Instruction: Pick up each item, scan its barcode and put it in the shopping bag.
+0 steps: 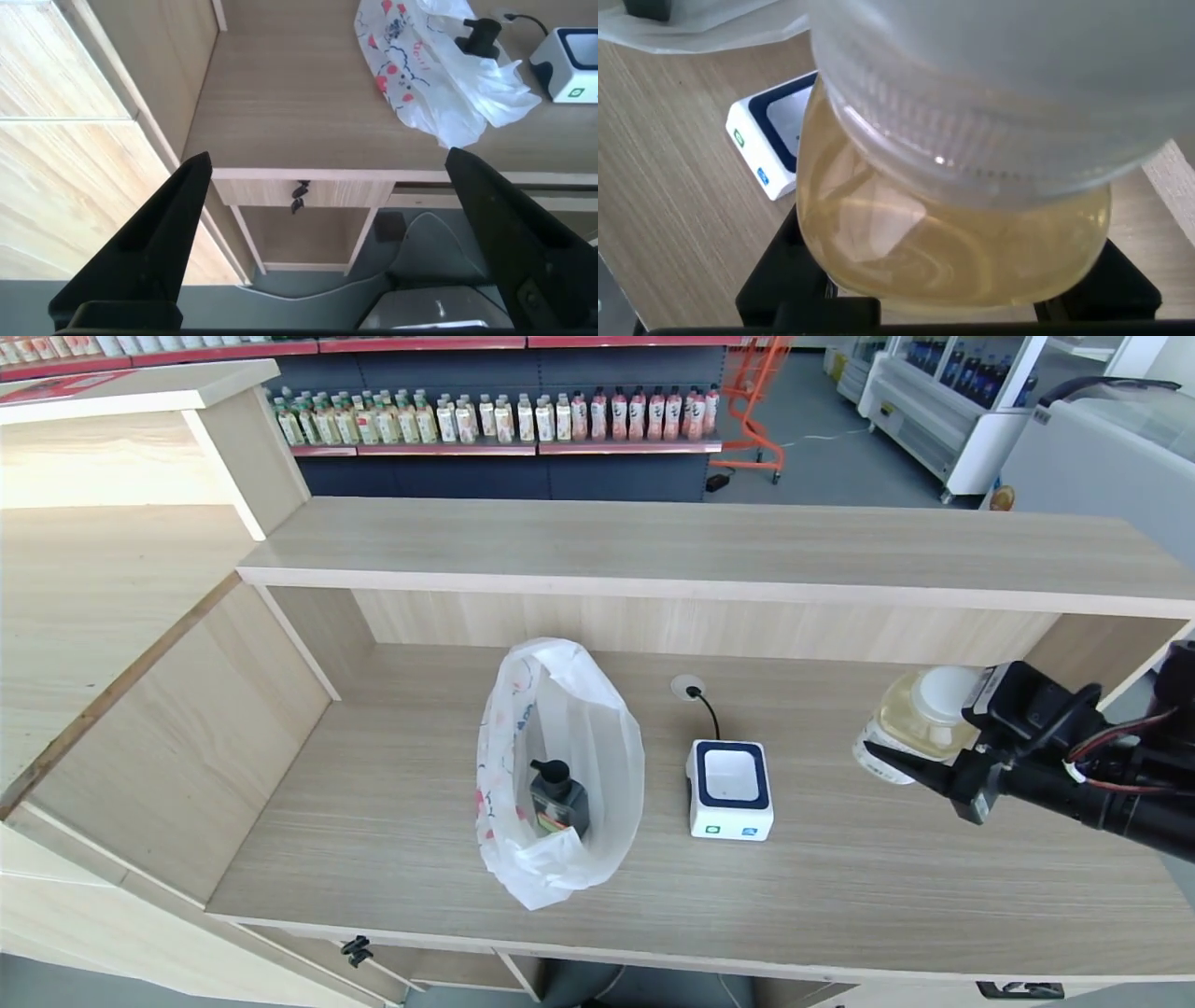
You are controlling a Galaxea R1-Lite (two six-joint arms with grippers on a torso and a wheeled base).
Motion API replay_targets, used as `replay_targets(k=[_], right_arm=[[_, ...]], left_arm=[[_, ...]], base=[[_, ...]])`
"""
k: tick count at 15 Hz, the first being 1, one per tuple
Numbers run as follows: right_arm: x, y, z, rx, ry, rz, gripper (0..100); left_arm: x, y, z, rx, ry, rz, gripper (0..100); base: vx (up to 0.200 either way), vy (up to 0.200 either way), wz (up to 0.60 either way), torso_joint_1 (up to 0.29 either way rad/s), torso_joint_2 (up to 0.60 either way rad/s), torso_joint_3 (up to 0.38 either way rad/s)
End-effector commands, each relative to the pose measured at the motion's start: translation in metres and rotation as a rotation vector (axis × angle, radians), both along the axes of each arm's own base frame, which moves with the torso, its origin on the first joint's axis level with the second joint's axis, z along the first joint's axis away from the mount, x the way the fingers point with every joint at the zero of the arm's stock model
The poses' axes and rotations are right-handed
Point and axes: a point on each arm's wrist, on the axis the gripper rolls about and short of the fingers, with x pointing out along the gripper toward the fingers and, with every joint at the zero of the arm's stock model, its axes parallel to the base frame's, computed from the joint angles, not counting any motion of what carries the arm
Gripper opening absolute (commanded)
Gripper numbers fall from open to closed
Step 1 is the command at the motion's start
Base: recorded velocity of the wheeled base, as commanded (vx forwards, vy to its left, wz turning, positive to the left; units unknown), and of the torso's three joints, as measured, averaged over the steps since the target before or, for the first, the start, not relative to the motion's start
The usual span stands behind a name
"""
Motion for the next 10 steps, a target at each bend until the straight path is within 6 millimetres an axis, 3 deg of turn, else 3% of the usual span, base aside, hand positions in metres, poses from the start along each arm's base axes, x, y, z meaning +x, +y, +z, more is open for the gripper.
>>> replay_targets(k=[1, 10], right_arm=[[0.010, 0.002, -0.013, -0.002, 0.049, 0.017, 0], [0.036, 0.011, -0.040, -0.070, 0.013, 0.329, 0]], left_arm=[[0.000, 0.000, 0.000, 0.000, 0.000, -0.001, 100], [0.000, 0.000, 0.000, 0.000, 0.000, -0.001, 100]], base=[[0.000, 0.000, 0.00, 0.000, 0.00, 0.000], [0.000, 0.000, 0.00, 0.000, 0.00, 0.000]])
